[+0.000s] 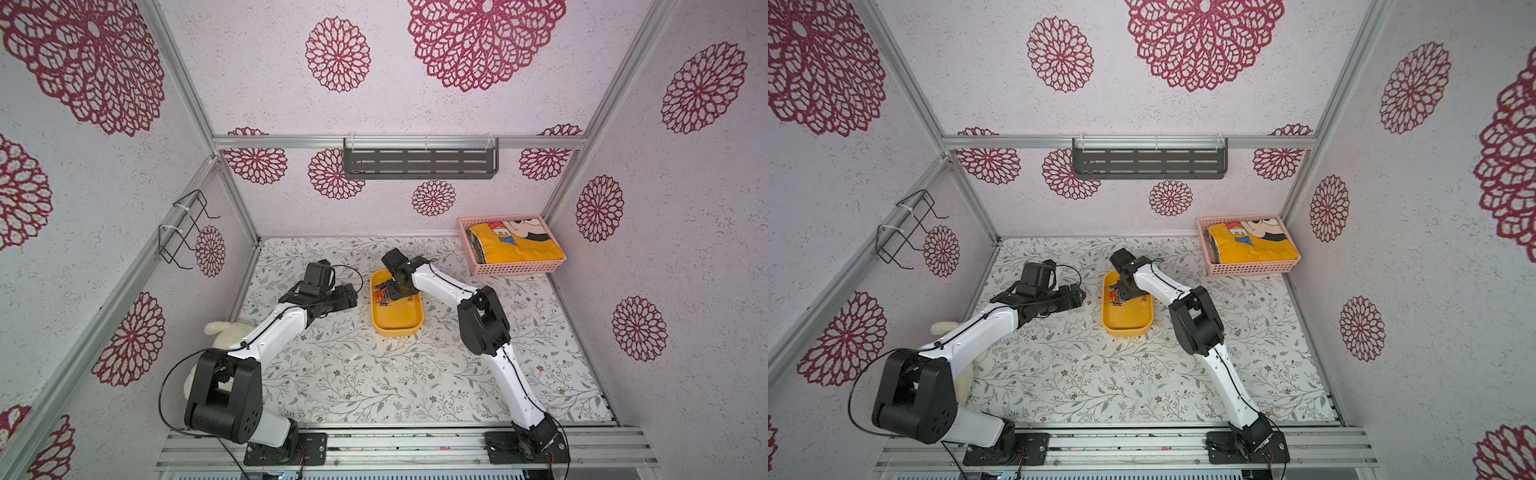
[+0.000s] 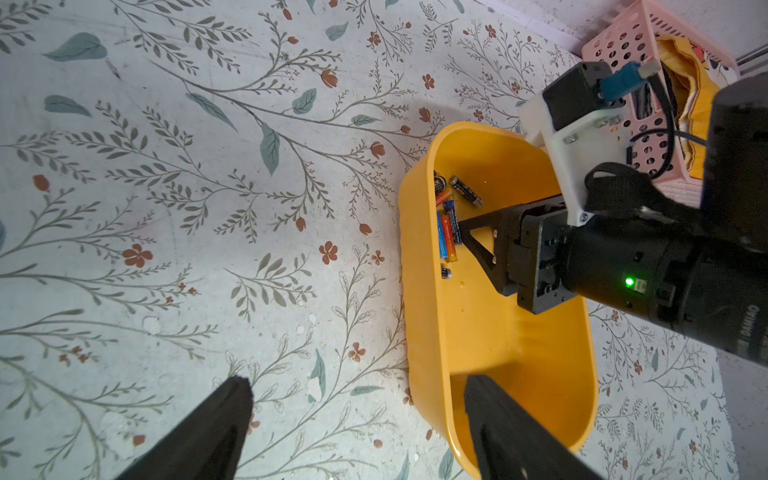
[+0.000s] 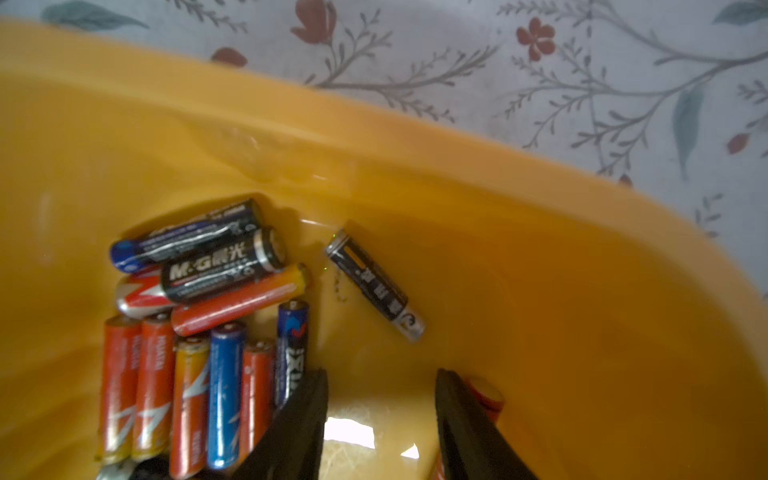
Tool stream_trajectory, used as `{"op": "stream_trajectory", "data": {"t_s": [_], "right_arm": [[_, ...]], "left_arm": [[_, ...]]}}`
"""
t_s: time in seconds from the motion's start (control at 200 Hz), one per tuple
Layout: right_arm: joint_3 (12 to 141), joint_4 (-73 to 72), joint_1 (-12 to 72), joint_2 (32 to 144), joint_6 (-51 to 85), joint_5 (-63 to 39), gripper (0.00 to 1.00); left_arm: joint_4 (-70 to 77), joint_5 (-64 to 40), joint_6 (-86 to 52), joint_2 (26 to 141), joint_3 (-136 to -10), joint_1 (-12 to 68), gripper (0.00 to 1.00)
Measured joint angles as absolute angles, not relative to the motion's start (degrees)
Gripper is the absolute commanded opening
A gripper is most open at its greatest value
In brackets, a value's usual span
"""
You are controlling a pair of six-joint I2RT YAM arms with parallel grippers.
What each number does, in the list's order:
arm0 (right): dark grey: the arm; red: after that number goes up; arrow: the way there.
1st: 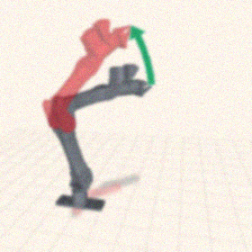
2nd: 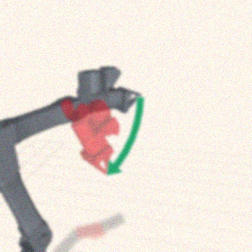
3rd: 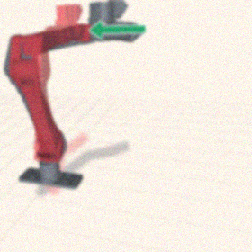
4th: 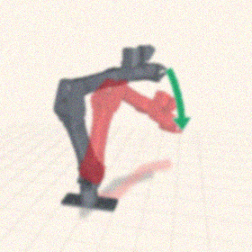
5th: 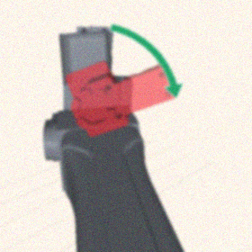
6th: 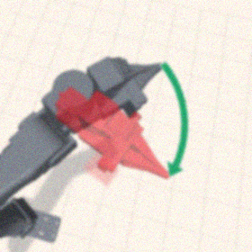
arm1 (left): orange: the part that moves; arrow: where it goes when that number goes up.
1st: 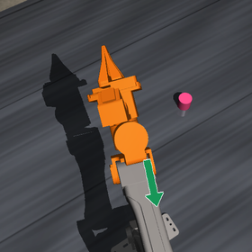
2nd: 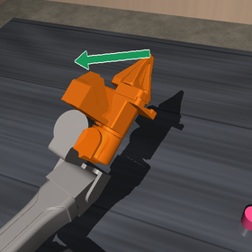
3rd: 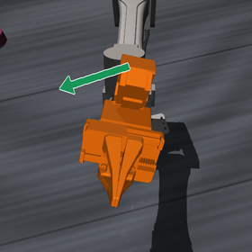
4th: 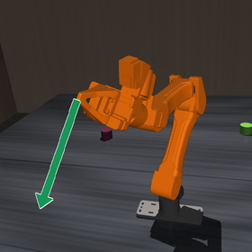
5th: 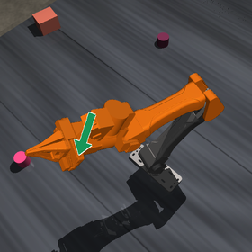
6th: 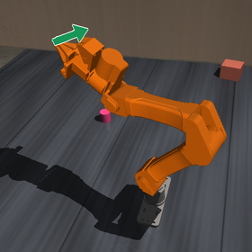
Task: Take the batteries out of the storage box
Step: Pick up the battery from the storage box.
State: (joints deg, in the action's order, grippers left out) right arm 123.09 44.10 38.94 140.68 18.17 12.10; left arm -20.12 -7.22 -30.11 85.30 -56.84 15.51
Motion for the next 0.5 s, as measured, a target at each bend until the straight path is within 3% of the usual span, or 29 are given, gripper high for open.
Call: {"op": "stream_trajectory", "data": {"t_s": [0.5], "right_arm": [[125.9, 50.2, 41.3, 140.7, 24.3, 18.1, 0.56]], "left_arm": [[-20.5, -5.7, -30.0, 86.5, -57.1, 16.4, 0.87]]}}
